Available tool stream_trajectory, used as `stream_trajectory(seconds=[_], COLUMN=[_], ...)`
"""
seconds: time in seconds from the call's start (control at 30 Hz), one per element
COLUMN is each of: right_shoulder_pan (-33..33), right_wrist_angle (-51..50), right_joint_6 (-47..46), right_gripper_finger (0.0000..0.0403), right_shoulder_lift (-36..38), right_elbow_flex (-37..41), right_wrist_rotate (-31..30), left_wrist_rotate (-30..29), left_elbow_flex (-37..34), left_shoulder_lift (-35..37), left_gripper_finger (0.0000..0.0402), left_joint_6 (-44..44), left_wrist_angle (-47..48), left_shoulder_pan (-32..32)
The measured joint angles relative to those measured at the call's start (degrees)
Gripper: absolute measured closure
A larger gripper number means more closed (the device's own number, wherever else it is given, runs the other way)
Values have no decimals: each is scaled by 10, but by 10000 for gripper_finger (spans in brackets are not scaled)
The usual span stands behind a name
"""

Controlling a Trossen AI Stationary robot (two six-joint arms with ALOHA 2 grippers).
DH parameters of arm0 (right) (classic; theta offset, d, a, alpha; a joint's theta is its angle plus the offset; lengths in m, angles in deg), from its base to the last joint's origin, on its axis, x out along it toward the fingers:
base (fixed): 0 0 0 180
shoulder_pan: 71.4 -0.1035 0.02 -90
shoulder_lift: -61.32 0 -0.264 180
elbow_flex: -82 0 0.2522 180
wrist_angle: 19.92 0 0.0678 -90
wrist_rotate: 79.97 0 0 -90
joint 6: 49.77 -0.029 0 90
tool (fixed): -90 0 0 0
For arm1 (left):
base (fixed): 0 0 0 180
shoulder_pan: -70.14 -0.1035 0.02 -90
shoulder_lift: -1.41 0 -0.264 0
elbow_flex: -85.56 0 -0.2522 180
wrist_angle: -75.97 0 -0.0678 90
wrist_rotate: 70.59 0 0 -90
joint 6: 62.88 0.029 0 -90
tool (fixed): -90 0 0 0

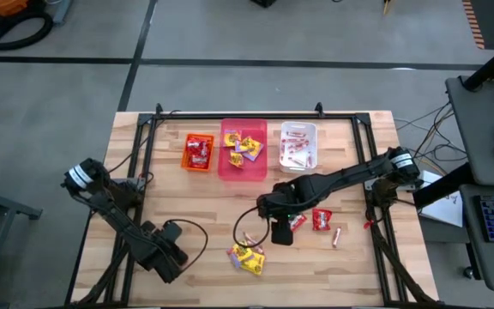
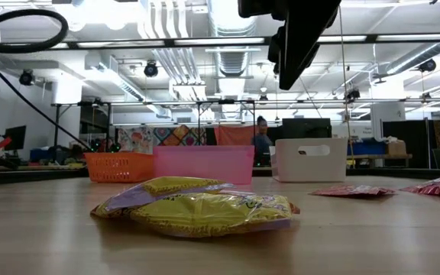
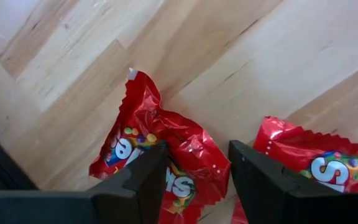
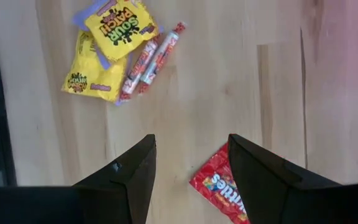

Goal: Organize candy in baskets

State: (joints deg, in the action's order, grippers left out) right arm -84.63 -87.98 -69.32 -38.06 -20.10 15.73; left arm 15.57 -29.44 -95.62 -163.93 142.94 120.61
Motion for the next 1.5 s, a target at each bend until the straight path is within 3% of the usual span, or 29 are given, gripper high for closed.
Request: stream_trajectory(seconds=[0.13,0.4,0.6,0.8,1.07,1.33,1.5], right_shoulder_pan=[0,0,5,6,6,6,6], right_wrist_angle=[12,87,233,395,637,719,733], right_joint_6=[2,85,182,255,286,285,286], right_gripper_finger=[213,213,213,217,227,213,202], right_shoulder_lift=[0,0,0,0,-1,-1,-1], right_elbow_flex=[7,21,55,102,168,183,183], right_wrist_rotate=[-32,-43,-43,-43,-42,-38,-38], left_wrist_rotate=[-11,-38,-110,-220,-351,-461,-481], left_elbow_flex=[0,20,58,106,118,112,112], left_shoulder_lift=[-1,1,17,33,73,78,78], left_gripper_finger=[270,390,396,399,401,401,401], left_joint_6=[0,5,14,84,136,196,307], left_wrist_angle=[-3,3,2,2,3,-22,-79], left_shoulder_pan=[7,15,28,34,33,19,-13])
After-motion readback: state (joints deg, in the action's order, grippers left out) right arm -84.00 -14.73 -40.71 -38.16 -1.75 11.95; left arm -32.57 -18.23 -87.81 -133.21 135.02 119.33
